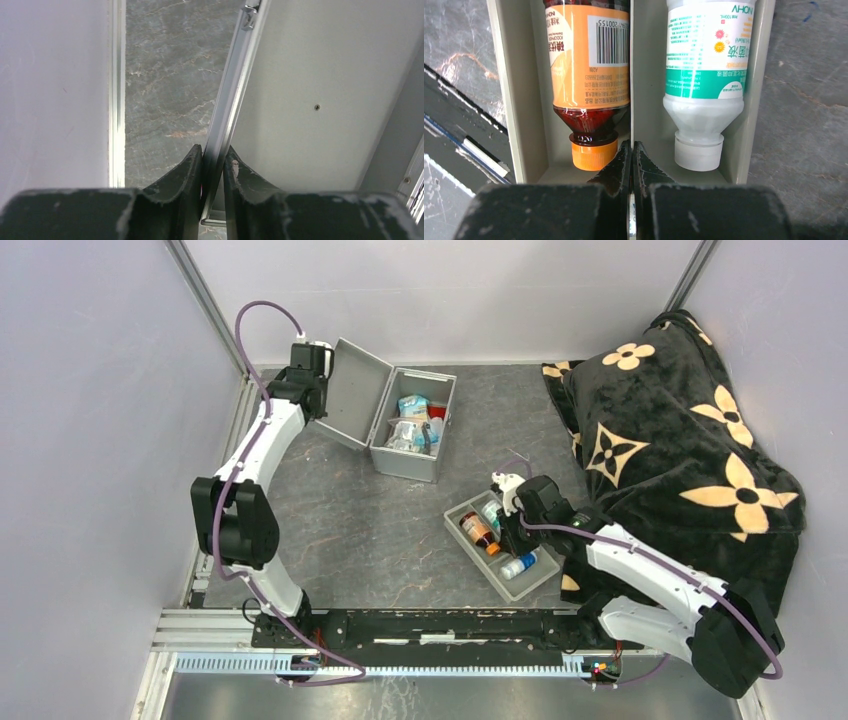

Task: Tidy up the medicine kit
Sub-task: Adjust the medicine box at the center of the board, then place the medicine box compartment inside the medicine box.

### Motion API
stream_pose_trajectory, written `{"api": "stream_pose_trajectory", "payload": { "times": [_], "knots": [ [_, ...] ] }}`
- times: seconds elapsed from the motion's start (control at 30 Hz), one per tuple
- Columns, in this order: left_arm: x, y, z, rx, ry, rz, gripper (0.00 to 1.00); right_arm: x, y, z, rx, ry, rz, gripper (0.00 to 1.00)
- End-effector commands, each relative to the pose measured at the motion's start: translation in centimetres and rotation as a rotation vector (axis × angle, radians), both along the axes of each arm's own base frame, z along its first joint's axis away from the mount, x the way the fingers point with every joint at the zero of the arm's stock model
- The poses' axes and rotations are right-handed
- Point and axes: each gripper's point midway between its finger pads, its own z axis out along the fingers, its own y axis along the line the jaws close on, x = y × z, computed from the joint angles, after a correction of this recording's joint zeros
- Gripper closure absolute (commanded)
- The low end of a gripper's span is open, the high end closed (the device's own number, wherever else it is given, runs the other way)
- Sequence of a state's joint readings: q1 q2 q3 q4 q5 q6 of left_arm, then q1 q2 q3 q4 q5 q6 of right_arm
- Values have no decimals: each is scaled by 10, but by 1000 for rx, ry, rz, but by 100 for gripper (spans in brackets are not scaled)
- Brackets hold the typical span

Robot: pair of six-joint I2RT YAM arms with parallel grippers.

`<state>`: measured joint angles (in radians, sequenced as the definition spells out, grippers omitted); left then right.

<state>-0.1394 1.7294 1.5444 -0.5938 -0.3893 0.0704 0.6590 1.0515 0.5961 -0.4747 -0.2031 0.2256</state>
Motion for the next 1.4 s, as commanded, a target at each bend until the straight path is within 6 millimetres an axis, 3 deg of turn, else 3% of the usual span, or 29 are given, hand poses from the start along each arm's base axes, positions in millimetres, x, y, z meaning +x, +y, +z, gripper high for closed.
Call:
{"api": "stream_pose_trajectory", "payload": {
  "times": [0.0,0.23,0.43,0.6,0.7,0.83,0.97,1.23,1.37],
  "knots": [
    [-10,-27,34,-69,-68,-28,77,42,13,58,88,-158,-130,100],
    [-38,-54,36,-131,-49,-47,83,71,-7,98,6,-236,-312,100],
    [-59,-82,30,-165,-12,-80,85,97,-24,113,-117,-302,-395,100],
    [-80,-109,21,-187,36,-121,86,118,-23,130,-169,-340,-430,100],
    [-95,-121,20,-208,46,-138,84,133,-15,142,-175,-354,-443,100],
    [-111,-126,20,-237,52,-143,64,156,0,151,-183,-357,-446,100],
    [-123,-132,26,-287,41,-164,51,182,19,158,-174,-362,-462,100],
    [-141,-144,39,-379,28,-223,41,239,62,176,-118,-368,-522,100],
    [-147,-142,59,-423,-44,-218,38,266,79,176,-99,-363,-572,100]
  ]
}}
